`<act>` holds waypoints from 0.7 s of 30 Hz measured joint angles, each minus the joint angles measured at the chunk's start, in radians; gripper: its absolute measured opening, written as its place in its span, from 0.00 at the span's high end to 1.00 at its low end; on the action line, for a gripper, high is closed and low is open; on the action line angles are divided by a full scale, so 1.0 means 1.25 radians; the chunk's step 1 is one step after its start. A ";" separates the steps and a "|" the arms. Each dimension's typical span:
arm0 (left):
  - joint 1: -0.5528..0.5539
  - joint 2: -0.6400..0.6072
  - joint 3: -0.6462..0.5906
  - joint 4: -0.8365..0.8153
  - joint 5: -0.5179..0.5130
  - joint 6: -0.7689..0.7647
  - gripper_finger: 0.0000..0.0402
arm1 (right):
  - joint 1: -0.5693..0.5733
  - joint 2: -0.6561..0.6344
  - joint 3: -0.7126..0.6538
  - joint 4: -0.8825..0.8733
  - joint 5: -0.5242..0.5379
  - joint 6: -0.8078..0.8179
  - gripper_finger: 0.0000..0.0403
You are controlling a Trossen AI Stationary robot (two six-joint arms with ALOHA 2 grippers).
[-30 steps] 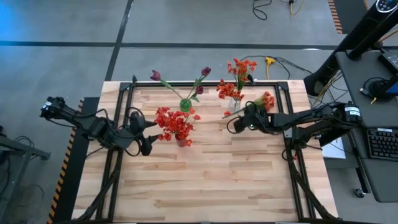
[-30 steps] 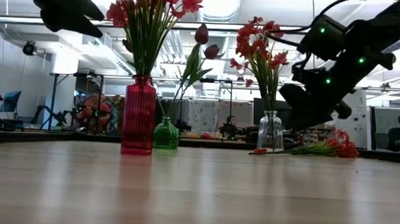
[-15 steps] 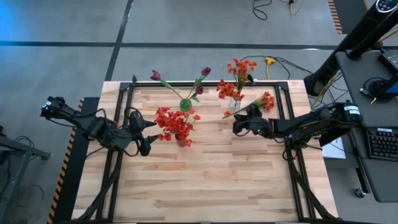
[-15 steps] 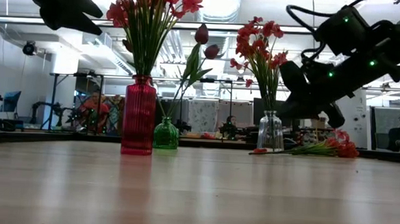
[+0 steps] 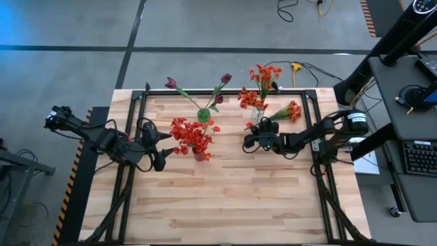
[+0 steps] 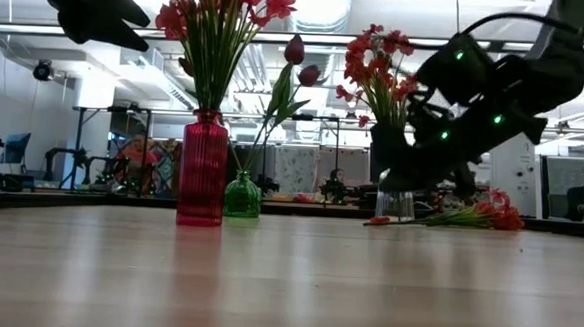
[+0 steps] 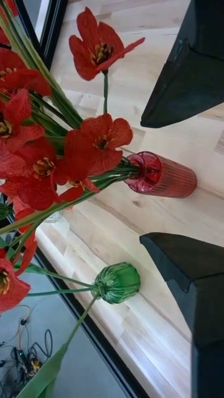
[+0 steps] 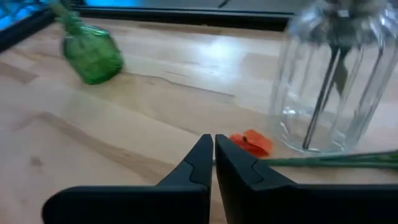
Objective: Sort flowers into vase by color
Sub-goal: Put the orange flowers into the clear vase
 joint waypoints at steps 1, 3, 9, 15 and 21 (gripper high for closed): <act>0.000 0.001 0.000 0.000 0.000 0.000 0.32 | -0.004 0.010 0.001 0.001 0.004 0.011 0.97; 0.000 0.002 0.000 -0.001 0.000 0.000 0.32 | -0.015 0.023 0.001 0.001 0.005 0.037 0.97; 0.000 0.002 0.000 -0.002 -0.001 0.002 0.32 | -0.040 0.072 0.012 0.000 -0.002 0.077 0.97; 0.000 -0.001 0.000 -0.002 -0.001 0.002 0.32 | -0.045 0.117 0.050 0.000 -0.015 0.071 0.97; 0.000 -0.002 0.000 -0.002 0.000 0.002 0.32 | -0.066 0.131 0.070 -0.013 -0.016 0.048 0.97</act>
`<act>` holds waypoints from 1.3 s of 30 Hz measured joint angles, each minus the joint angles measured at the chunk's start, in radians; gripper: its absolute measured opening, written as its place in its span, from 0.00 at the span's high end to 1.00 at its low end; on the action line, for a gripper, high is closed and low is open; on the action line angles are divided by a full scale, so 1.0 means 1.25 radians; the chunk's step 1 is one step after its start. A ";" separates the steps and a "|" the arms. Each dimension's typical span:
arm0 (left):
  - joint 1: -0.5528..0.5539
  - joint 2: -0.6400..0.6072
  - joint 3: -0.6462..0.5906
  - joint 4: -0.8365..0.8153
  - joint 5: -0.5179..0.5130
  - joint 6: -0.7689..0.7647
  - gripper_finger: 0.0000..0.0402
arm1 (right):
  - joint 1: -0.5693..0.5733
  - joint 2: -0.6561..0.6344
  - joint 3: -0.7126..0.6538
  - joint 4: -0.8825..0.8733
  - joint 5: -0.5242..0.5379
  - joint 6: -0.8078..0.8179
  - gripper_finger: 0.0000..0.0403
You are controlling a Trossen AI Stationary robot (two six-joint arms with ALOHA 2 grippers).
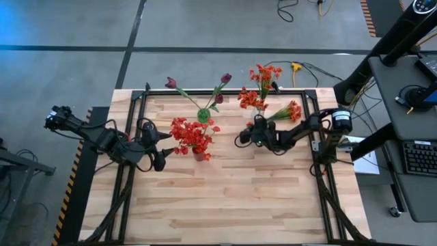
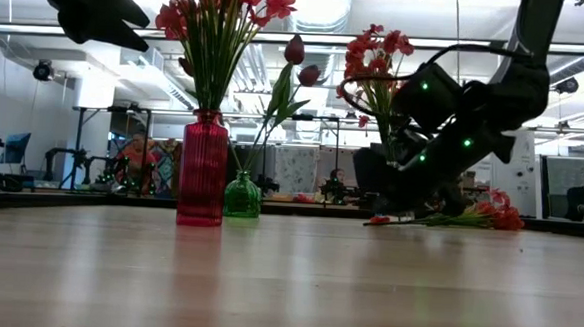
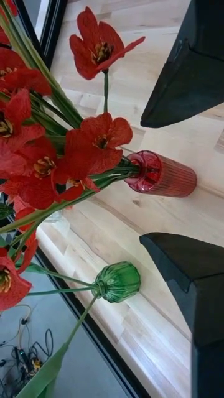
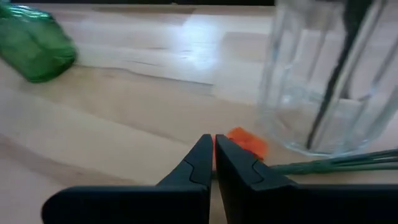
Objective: Sort flowers into vase by color
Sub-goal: Put the orange flowers into the clear vase
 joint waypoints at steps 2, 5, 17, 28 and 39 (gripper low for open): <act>0.000 0.000 0.000 0.000 0.000 0.000 0.32 | -0.010 -0.001 0.001 -0.017 -0.001 0.003 0.97; 0.000 0.000 0.000 0.000 0.000 0.000 0.32 | -0.018 -0.002 0.000 -0.017 -0.008 0.005 0.97; 0.000 -0.003 0.000 0.000 0.000 0.000 0.32 | -0.028 0.016 0.001 -0.016 -0.049 0.006 0.97; 0.000 -0.003 0.000 0.000 0.001 0.000 0.32 | -0.026 0.015 0.002 -0.011 -0.125 0.028 0.97; 0.000 -0.003 0.000 -0.001 0.001 0.000 0.32 | 0.050 0.011 0.002 -0.015 -0.170 0.083 0.97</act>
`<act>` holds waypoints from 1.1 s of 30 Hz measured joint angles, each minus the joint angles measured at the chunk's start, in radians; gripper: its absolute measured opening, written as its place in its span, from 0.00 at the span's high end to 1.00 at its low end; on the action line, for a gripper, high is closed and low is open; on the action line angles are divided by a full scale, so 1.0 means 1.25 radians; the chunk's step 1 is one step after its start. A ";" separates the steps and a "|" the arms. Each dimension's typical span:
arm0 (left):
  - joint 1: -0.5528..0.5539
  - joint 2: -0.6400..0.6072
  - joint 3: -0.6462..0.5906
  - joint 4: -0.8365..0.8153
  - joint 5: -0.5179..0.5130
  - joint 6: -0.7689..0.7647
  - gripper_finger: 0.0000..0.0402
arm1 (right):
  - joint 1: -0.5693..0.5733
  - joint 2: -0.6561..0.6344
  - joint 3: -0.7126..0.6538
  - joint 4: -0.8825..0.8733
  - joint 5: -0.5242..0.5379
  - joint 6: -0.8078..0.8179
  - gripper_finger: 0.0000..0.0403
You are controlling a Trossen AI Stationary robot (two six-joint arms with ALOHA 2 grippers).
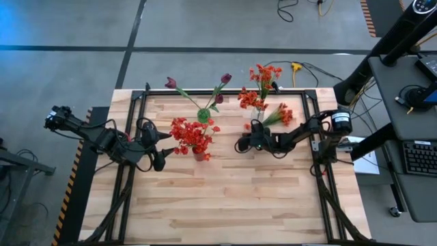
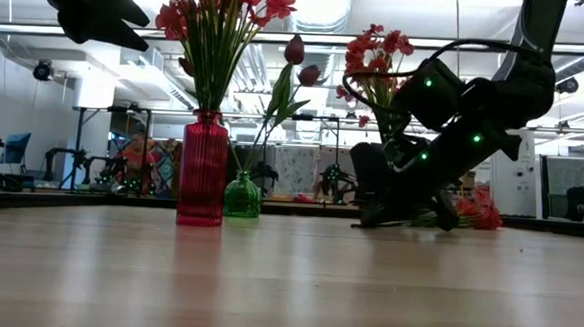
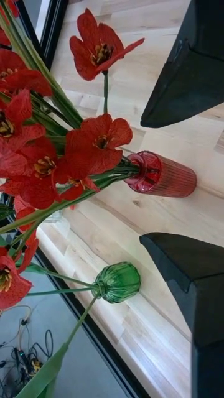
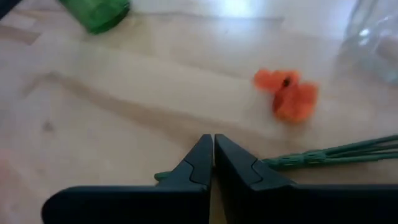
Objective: Sort flowers into vase by color
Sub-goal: Put the orange flowers into the clear vase
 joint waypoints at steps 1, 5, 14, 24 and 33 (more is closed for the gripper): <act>0.000 0.000 0.000 0.000 0.000 0.000 0.32 | 0.009 -0.002 0.000 -0.005 0.000 0.006 0.97; 0.000 0.000 0.000 0.000 0.000 0.000 0.32 | 0.047 -0.021 0.000 -0.057 -0.003 0.044 0.97; 0.000 0.000 0.000 0.000 0.000 0.000 0.32 | 0.068 -0.153 0.018 -0.270 -0.035 0.059 0.97; 0.000 -0.001 0.000 0.001 0.000 0.000 0.32 | 0.070 -0.269 0.067 -0.566 0.011 0.079 0.97; 0.000 -0.014 0.000 0.007 -0.001 0.027 0.32 | 0.091 -0.162 0.066 -0.400 0.021 0.045 0.97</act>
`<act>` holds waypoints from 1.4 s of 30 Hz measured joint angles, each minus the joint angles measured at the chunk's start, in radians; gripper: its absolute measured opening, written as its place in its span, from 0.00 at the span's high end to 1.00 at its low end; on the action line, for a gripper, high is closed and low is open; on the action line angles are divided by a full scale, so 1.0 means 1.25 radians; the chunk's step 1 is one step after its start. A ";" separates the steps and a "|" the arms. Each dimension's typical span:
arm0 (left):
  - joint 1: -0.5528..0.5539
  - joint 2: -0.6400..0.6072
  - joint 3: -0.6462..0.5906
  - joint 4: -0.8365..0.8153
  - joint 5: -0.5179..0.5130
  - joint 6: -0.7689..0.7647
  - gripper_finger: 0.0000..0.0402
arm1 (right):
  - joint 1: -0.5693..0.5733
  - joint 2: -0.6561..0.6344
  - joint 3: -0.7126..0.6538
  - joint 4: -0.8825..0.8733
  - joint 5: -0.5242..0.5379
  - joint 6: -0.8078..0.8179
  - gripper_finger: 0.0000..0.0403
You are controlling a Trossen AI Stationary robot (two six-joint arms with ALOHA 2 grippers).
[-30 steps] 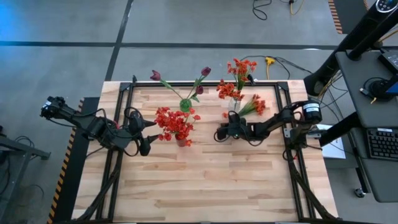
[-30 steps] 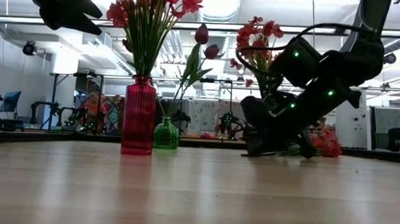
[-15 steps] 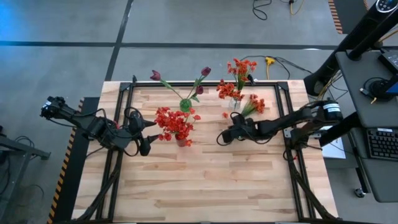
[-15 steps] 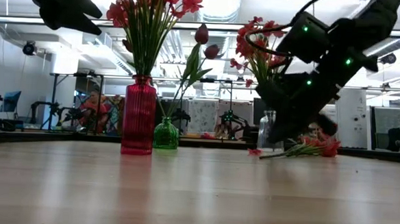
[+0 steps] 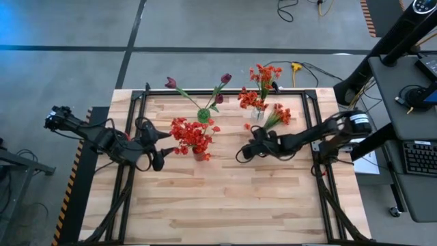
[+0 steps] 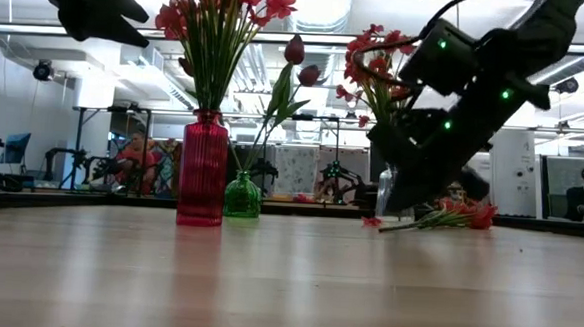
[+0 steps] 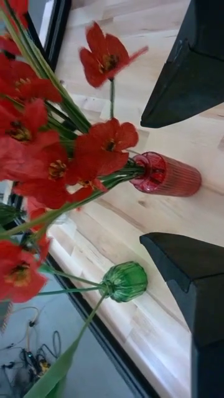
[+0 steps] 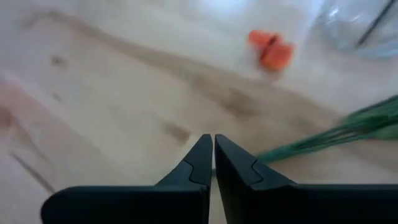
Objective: Sort flowers into vase by color
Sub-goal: Put the orange flowers into the clear vase
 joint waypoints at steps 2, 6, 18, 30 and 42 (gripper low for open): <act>0.000 -0.010 0.000 0.005 0.000 0.015 0.32 | 0.004 0.035 0.003 0.023 -0.007 0.002 0.97; 0.000 -0.021 0.038 0.006 -0.001 0.046 0.32 | 0.018 0.080 0.005 0.033 -0.001 0.044 0.97; -0.001 0.000 0.067 0.008 -0.046 0.121 0.32 | 0.056 -0.045 0.002 -0.158 -0.167 0.140 0.97; -0.001 0.001 0.069 0.009 -0.064 0.136 0.32 | 0.064 -0.306 0.002 -0.545 -0.229 0.328 0.97; -0.001 0.001 0.068 0.020 -0.065 0.152 0.32 | 0.047 -0.278 0.002 -0.547 -0.010 0.340 0.95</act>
